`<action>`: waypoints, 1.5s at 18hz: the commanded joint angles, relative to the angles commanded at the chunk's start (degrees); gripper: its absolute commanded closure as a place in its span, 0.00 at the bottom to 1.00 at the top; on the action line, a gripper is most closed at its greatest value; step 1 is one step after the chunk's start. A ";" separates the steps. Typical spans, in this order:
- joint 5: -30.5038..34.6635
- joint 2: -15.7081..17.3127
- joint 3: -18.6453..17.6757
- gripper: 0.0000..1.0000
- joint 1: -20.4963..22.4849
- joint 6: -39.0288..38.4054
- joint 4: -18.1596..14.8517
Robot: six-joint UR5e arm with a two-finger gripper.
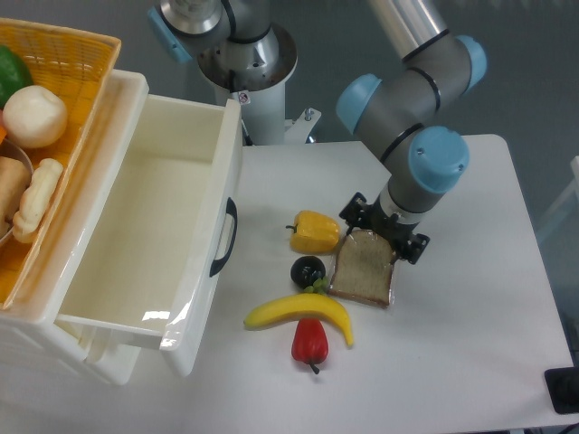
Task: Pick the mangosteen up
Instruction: 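Move the gripper over the dark purple mangosteen beside the bread bag, then lower the gripper around the mangosteen and close the fingers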
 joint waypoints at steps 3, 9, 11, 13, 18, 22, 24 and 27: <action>-0.18 -0.09 -0.70 0.00 -1.85 -2.28 0.09; -0.44 -1.40 -0.36 0.00 -3.26 -4.84 0.44; -0.44 -2.28 -0.27 0.00 -3.44 -5.71 0.53; -0.44 -3.07 0.17 0.00 -4.31 -7.20 0.79; -0.44 -4.48 1.40 0.00 -5.28 -10.02 0.88; -0.44 -4.83 1.40 0.03 -5.99 -10.55 0.88; -0.44 -5.01 1.40 0.06 -6.07 -10.90 0.79; -0.35 -5.19 1.40 0.15 -6.16 -11.60 0.88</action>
